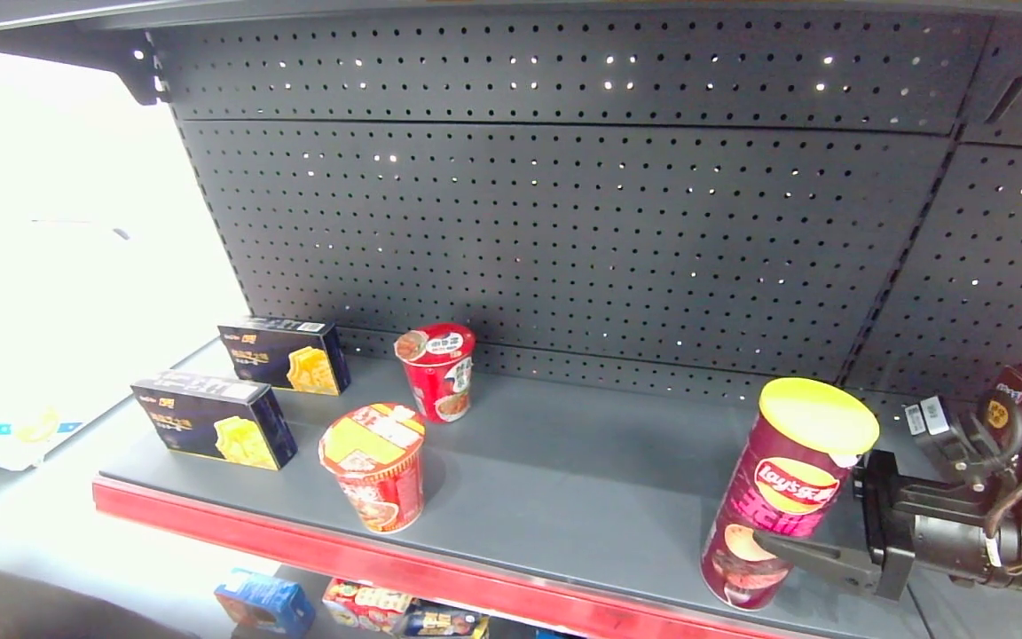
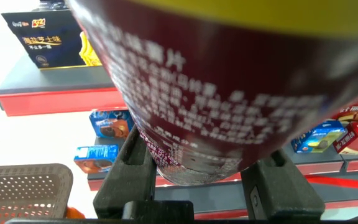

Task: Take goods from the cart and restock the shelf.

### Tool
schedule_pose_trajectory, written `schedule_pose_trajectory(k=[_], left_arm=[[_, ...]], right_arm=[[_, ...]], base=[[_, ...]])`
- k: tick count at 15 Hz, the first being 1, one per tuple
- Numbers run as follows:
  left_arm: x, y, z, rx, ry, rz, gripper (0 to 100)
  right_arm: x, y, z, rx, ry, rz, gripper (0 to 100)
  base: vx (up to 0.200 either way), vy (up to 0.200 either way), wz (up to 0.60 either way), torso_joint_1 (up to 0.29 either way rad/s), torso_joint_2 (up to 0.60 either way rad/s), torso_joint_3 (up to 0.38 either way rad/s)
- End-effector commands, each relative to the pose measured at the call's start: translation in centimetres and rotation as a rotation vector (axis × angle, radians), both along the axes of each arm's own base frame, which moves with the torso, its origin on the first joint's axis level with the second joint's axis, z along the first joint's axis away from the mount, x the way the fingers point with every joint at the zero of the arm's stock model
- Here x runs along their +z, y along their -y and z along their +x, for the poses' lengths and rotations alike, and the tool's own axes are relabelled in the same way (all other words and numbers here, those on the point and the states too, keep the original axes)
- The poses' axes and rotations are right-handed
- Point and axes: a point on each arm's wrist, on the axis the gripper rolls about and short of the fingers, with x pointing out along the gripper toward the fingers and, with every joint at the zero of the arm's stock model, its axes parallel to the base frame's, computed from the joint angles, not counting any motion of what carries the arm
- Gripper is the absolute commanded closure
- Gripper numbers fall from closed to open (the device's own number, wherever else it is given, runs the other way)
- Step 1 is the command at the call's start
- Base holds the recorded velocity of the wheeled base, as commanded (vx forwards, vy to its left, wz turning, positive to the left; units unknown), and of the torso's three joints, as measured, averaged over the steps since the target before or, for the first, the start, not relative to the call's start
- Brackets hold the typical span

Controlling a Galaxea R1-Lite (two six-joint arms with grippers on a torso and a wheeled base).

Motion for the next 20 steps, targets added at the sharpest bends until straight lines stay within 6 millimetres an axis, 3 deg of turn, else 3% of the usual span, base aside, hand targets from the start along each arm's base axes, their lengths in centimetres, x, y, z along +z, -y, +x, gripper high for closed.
schedule_pose_trajectory(k=[1, 6, 10, 13, 20], left_arm=[[0.0, 0.0, 0.0, -0.001, -0.001, 0.0, 100], [-0.2, 0.0, 0.0, 0.001, -0.016, -0.016, 100], [-0.4, 0.0, 0.0, 0.002, -0.021, -0.017, 100], [-0.8, 0.0, 0.0, 0.003, -0.029, -0.017, 100], [-0.7, 0.0, -0.1, 0.005, -0.018, -0.018, 100]], right_arm=[[-0.5, 0.2, 0.6, -0.009, -0.021, -0.003, 0], [-1.1, 1.4, 0.2, -0.049, -0.011, -0.029, 0], [-1.2, 1.4, -0.1, -0.046, -0.014, -0.03, 0], [-0.8, 1.3, -3.1, -0.03, 0.007, -0.03, 0], [0.5, 2.3, -3.9, -0.092, 0.071, -0.029, 0]], base=[[0.0, 0.0, 0.0, 0.0, 0.0, 0.0], [0.0, 0.0, 0.0, 0.0, 0.0, 0.0], [0.0, 0.0, 0.0, 0.0, 0.0, 0.0], [0.0, 0.0, 0.0, 0.0, 0.0, 0.0], [0.0, 0.0, 0.0, 0.0, 0.0, 0.0]])
